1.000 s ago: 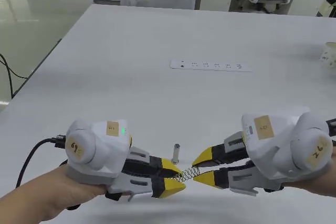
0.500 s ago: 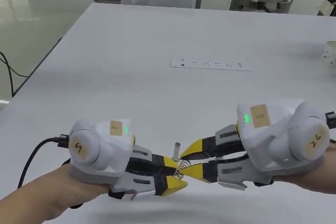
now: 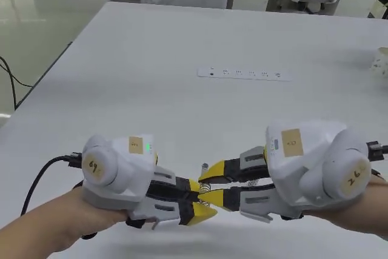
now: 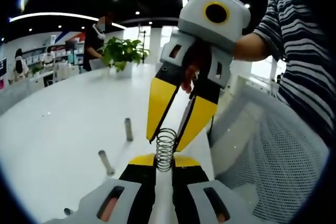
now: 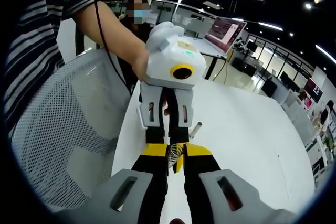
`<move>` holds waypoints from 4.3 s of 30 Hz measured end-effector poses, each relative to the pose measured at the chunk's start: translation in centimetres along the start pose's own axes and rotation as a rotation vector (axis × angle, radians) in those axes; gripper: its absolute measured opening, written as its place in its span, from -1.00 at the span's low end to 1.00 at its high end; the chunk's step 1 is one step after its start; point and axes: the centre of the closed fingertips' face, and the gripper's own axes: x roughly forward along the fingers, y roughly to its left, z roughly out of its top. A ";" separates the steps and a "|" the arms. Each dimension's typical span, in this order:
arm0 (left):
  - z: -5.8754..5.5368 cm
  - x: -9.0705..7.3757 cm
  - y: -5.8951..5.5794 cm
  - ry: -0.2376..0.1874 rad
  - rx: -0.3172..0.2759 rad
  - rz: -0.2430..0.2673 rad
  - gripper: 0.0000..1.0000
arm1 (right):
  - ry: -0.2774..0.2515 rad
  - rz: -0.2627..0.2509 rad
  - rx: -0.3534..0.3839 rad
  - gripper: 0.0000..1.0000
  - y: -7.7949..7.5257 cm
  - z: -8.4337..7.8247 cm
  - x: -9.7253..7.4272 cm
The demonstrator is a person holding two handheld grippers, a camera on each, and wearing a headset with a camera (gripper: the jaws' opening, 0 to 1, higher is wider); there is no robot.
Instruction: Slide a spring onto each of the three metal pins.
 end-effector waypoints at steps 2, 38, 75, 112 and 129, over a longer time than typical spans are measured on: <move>0.1 -0.2 0.2 -0.010 -0.005 0.012 -0.95 | 0.002 -0.002 -0.006 -0.85 -0.2 0.1 0.0; -1.2 -3.3 1.9 -0.021 -0.146 0.130 -0.52 | 0.037 -0.055 -0.030 -0.85 -1.8 -0.1 -0.3; -3.1 -11.3 5.8 -0.040 -0.187 0.381 0.21 | 0.069 -0.131 -0.020 -0.85 -3.1 -1.3 -0.6; -5.9 -14.2 7.4 -0.036 -0.289 0.479 0.96 | 0.046 -0.322 0.160 -0.85 -9.6 -4.2 -2.4; -5.7 -13.6 7.1 -0.040 -0.292 0.462 0.96 | 0.040 -0.269 0.140 -0.85 -8.8 -3.5 1.2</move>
